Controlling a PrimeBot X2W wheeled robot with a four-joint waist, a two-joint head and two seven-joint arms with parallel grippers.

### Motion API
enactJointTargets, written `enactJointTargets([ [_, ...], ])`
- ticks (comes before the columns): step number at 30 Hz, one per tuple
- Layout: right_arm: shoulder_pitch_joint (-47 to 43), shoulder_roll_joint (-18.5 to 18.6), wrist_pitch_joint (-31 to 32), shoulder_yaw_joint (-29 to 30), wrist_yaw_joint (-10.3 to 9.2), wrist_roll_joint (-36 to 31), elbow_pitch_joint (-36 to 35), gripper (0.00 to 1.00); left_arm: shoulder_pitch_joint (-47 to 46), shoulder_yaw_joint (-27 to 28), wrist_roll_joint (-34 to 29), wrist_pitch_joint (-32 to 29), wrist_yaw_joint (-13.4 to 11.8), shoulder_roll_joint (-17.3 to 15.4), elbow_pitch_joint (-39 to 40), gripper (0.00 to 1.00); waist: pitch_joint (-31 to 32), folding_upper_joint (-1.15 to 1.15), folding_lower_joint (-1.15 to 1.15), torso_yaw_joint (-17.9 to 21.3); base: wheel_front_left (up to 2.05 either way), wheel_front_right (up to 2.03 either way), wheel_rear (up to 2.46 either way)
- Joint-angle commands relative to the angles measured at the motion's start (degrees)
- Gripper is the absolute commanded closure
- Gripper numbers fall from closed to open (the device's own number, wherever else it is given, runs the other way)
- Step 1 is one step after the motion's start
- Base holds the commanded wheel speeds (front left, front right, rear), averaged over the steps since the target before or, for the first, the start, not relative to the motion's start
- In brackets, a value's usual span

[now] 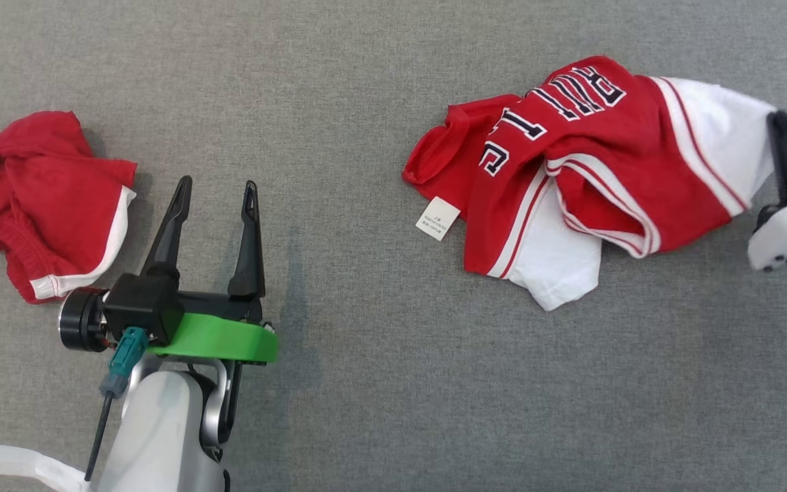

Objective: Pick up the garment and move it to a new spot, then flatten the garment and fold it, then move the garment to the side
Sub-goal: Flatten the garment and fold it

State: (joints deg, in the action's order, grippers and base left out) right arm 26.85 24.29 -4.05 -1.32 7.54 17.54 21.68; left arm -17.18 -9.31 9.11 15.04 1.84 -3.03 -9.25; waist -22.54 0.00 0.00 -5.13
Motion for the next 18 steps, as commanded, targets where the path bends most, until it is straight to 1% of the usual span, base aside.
enactJointTargets([
  [1,2.4,1.3,0.3,0.2,-0.10,-0.2,-0.3,1.00,-1.1,-0.1,-0.4,0.2,0.2,0.0,0.3,0.00,-0.9,0.00,0.00,-0.4,0.00,0.00,0.00],
  [6,10.9,5.9,-0.1,0.8,-0.10,0.4,1.9,1.00,-2.9,-1.0,-0.4,0.2,0.6,0.0,0.7,0.00,-3.5,0.00,0.00,-2.1,0.00,0.00,0.00],
  [9,15.2,7.9,-1.6,1.2,-0.10,0.5,4.7,1.00,-3.7,-1.4,-0.3,0.2,0.5,0.1,0.9,0.00,-5.0,0.00,0.00,-3.0,0.00,0.00,0.00],
  [11,17.4,8.2,-3.0,1.0,-0.10,1.2,7.2,1.00,-4.2,-1.6,-0.2,0.2,0.3,0.1,1.1,0.00,-5.8,0.00,0.00,-3.4,0.00,0.00,0.00],
  [12,18.2,8.5,-3.3,0.6,-0.10,1.1,8.9,0.73,-4.2,-1.7,-0.1,0.2,0.1,0.1,1.1,0.00,-6.0,0.00,0.00,-3.5,0.00,0.00,0.00],
  [13,18.8,8.6,-4.0,0.4,-0.10,1.1,10.1,0.42,-4.3,-1.8,0.0,0.2,0.1,0.1,1.1,0.00,-6.1,0.00,0.00,-3.5,0.00,0.00,0.00],
  [14,19.5,8.5,-5.0,0.1,-0.10,1.0,11.3,0.00,-4.3,-1.9,0.1,0.2,-0.1,0.1,1.2,0.00,-6.2,0.00,0.00,-3.5,0.00,0.00,0.00],
  [18,18.1,7.1,-8.9,-0.7,-0.10,1.3,13.6,0.00,-3.7,-1.8,0.3,0.2,-0.6,0.1,0.9,0.00,-5.5,0.00,0.00,-2.8,0.00,0.00,0.00],
])
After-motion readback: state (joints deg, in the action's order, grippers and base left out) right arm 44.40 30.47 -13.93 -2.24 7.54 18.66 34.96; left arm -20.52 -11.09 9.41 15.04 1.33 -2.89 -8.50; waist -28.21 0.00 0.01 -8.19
